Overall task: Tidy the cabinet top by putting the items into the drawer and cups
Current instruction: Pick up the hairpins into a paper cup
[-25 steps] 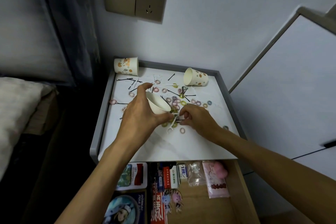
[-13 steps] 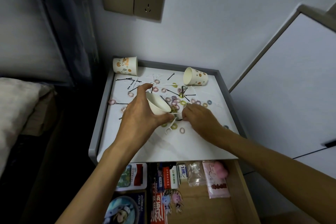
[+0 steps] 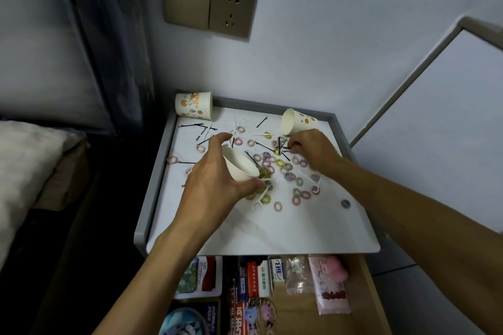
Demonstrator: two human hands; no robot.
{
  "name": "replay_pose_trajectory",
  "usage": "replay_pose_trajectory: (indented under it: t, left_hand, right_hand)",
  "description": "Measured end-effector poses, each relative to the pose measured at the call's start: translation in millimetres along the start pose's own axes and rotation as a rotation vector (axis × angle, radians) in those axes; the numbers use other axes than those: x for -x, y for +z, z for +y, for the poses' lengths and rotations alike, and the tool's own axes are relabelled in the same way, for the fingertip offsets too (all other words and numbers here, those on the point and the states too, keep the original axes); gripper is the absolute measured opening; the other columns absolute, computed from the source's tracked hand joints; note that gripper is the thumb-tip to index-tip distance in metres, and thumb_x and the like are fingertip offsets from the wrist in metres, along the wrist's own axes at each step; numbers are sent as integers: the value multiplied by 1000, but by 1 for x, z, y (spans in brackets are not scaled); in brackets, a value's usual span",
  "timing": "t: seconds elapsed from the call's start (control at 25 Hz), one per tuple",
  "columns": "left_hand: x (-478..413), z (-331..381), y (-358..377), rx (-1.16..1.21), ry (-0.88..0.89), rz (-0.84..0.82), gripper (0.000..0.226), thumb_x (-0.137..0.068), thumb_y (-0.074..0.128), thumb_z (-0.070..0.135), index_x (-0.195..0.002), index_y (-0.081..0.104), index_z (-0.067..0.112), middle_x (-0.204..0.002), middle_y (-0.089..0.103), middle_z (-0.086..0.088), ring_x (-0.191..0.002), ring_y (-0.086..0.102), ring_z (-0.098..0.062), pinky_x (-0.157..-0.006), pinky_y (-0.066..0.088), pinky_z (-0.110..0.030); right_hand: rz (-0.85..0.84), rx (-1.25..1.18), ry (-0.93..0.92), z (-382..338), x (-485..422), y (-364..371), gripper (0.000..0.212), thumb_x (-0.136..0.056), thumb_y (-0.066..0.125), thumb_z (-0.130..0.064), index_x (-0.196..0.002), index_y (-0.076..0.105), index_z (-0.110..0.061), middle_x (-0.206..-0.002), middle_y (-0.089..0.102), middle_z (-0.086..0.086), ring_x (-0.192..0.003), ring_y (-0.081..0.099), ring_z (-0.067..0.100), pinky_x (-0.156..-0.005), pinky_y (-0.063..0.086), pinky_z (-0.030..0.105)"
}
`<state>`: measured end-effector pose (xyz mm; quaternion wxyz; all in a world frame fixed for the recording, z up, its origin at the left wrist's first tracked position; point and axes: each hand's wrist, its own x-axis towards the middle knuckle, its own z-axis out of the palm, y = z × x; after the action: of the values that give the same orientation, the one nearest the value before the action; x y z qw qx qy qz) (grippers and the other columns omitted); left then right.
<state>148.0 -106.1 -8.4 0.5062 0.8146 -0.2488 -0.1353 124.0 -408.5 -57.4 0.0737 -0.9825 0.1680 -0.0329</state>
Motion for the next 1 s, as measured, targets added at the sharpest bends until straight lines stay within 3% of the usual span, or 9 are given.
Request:
replay_pose_trajectory:
  t: [0.16, 0.36, 0.48, 0.6, 0.76, 0.88, 1.0]
  left_hand:
    - [1, 1, 3, -26, 43, -20, 90, -65, 86, 41, -136, 32, 35, -107, 49, 11, -102, 52, -16, -80, 42, -30]
    - [2, 2, 6, -32, 42, -40, 90, -66, 86, 41, -137, 32, 34, -109, 47, 12, -107, 51, -16, -78, 37, -26]
    - [2, 2, 4, -31, 46, -36, 91, -65, 86, 41, -137, 31, 35, -108, 48, 12, -105, 51, -14, -78, 37, -26]
    - [1, 0, 5, -47, 41, -35, 92, -65, 86, 41, -138, 31, 34, -110, 49, 12, -108, 51, -16, -77, 36, -26]
    - [-1, 1, 9, -56, 45, -35, 92, -66, 85, 41, -139, 30, 33, -108, 49, 13, -97, 48, -10, -72, 34, -23]
    - [1, 5, 12, -49, 58, -43, 91, -68, 85, 39, -140, 30, 33, -99, 49, 19, -85, 46, -3, -65, 36, -13]
    - [3, 5, 12, -41, 59, -35, 92, -65, 86, 41, -139, 31, 35, -104, 51, 16, -89, 48, -5, -64, 37, -14]
  right_hand:
    - [48, -7, 1, 3, -2, 8, 6, -84, 69, -10, -88, 73, -10, -90, 71, 8, -83, 64, 24, -74, 53, 37]
    - [78, 169, -89, 9, 5, 17, 6, -93, 58, -11, -93, 64, -10, -99, 64, 9, -93, 56, 25, -74, 45, 34]
    - [139, -78, -22, -10, 11, -9, 9, -97, 53, -15, -93, 61, -14, -88, 65, 1, -83, 59, 19, -69, 43, 31]
    - [168, -348, -267, -53, 26, -54, 7, -90, 65, -12, -90, 72, -10, -84, 70, -6, -77, 63, 5, -70, 45, 20]
    - [-58, -398, -543, -113, 50, -85, 6, -82, 74, -11, -87, 77, -11, -82, 73, -6, -74, 65, 1, -71, 44, 11]
    - [-209, -387, -526, -128, 54, -82, 9, -79, 75, -9, -87, 77, -12, -77, 70, -11, -69, 62, 2, -68, 41, 9]
    - [-115, -541, -422, -115, 49, -82, 9, -79, 76, -8, -88, 76, -11, -81, 73, -7, -72, 66, 4, -71, 47, 13]
